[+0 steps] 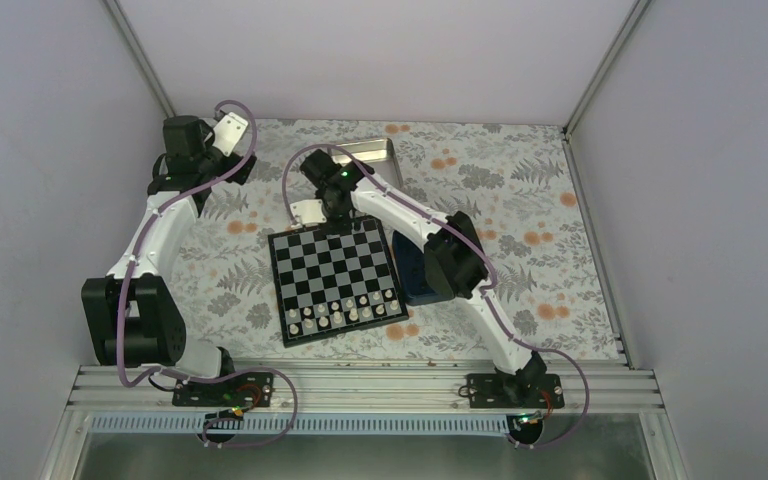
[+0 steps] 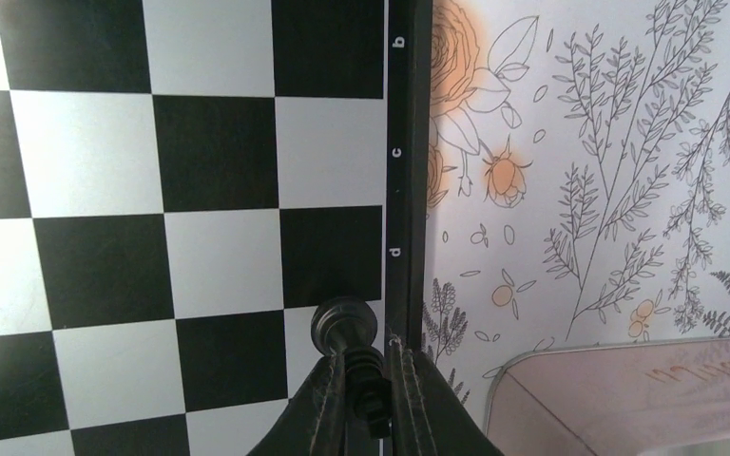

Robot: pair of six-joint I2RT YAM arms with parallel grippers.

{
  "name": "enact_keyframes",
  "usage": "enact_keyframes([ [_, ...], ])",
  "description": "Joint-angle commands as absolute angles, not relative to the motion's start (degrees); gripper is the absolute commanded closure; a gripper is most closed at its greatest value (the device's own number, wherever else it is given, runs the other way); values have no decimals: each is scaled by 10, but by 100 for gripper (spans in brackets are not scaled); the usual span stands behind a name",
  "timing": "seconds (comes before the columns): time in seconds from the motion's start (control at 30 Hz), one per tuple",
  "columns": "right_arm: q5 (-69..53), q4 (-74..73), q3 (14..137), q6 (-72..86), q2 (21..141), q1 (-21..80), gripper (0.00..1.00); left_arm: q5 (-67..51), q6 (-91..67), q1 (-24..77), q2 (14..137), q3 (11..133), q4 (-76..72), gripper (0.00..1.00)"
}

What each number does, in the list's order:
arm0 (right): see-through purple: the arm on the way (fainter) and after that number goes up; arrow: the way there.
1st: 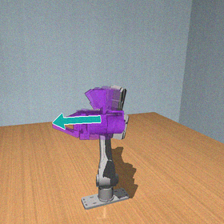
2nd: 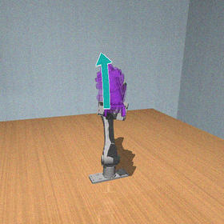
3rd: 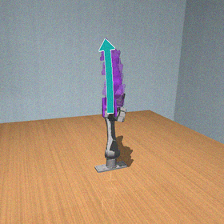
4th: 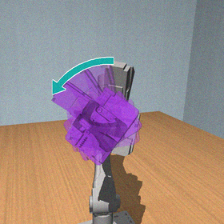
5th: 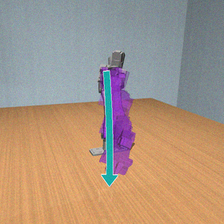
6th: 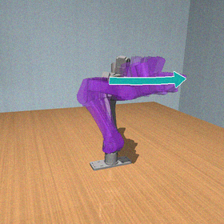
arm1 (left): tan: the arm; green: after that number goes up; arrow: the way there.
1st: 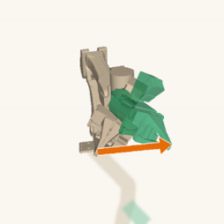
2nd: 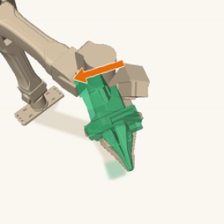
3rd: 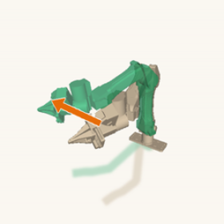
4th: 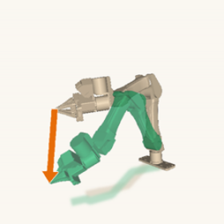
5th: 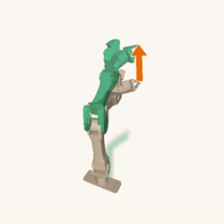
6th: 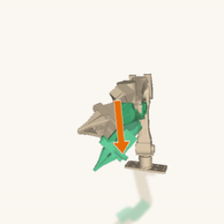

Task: Set up the chess pieces on the board
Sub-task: Place the chess piece on the chessboard.

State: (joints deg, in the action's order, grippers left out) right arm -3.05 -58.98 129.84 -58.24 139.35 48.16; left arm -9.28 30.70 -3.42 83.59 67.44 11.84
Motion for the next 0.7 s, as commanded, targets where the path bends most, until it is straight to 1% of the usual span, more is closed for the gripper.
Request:
enact_keyframes([
  [0.0, -23, -610, 1311, -589, 1401, 476, 93, -103, 310, -39, 823, 674, 108, 0],
  [0.3, -8, -607, 1311, -592, 1400, 469, 93, -105, 309, -39, 828, 676, 108, 0],
  [0.67, -26, -625, 1311, -597, 1404, 469, 93, -110, 312, -40, 832, 678, 109, 0],
])
